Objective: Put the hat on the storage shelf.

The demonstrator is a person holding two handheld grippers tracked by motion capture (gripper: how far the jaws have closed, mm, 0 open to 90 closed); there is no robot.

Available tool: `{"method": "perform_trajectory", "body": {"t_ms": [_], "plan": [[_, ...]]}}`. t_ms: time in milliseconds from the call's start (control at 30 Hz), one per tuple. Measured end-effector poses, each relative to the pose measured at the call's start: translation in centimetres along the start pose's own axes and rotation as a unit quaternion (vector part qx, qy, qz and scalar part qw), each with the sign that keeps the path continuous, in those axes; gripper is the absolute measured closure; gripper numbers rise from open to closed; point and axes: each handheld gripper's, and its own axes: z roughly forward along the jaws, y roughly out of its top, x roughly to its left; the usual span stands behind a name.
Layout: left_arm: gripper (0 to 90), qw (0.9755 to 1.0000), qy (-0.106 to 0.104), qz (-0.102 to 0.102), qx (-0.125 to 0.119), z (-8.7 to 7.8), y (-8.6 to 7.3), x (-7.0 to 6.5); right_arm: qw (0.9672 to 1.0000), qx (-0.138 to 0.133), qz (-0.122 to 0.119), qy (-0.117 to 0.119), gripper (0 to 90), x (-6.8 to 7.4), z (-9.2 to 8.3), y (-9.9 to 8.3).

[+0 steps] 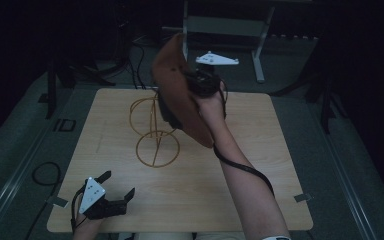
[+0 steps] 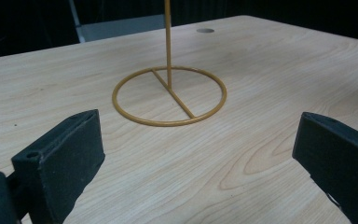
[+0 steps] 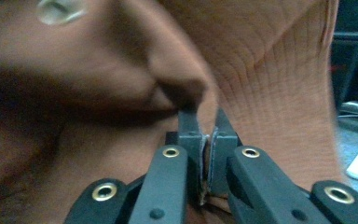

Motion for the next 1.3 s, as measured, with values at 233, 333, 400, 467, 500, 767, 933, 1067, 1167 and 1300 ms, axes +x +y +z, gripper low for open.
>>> {"method": "perform_trajectory", "body": {"t_ms": [233, 333, 400, 467, 500, 767, 933, 1067, 1167, 1300], "plan": [[2.3, 1.0000, -0.007, -0.002, -0.003, -0.1, 0.0, -0.1, 0.9961, 0.073, -0.018, 0.045, 86.2, 2.2, 3.7, -1.2], [2.3, 1.0000, -0.008, -0.005, -0.003, -0.1, 0.0, 0.0, 0.9937, 0.101, -0.025, 0.043, 85.2, 2.7, 5.0, -2.1], [2.3, 0.9999, -0.011, -0.008, -0.004, 0.0, -0.1, 0.0, 0.9934, 0.103, -0.019, 0.047, 83.5, 2.8, 5.4, -2.4], [2.3, 0.9999, -0.012, -0.011, -0.002, 0.1, -0.1, 0.1, 0.9936, 0.100, -0.013, 0.051, 81.7, 2.8, 5.5, -2.6], [2.3, 0.9998, -0.013, -0.012, -0.003, 0.1, -0.1, 0.1, 0.9937, 0.099, -0.012, 0.051, 80.5, 2.9, 5.5, -2.6], [2.3, 0.9997, -0.015, -0.020, -0.004, 0.1, -0.2, 0.2, 0.9936, 0.100, -0.024, 0.048, 80.5, 3.4, 5.4, -2.2], [2.4, 0.9996, -0.019, -0.022, -0.002, 0.3, -0.2, 0.1, 0.9899, 0.122, -0.023, 0.068, 41.7, 4.3, 6.8, -2.3], [2.3, 0.9995, -0.022, -0.025, -0.002, 0.2, -0.3, 0.2, 0.9902, 0.123, -0.050, 0.043, 30.4, 5.3, 7.4, -2.6], [2.4, 0.9993, -0.024, -0.029, -0.004, 0.2, -0.3, 0.1, 0.9886, 0.123, -0.083, 0.025, 24.3, 6.3, 7.8, -3.0], [2.3, 0.9992, -0.027, -0.029, -0.004, 0.2, -0.2, 0.0, 0.9843, 0.123, -0.126, 0.009, 20.1, 7.3, 8.3, -3.5]]}}
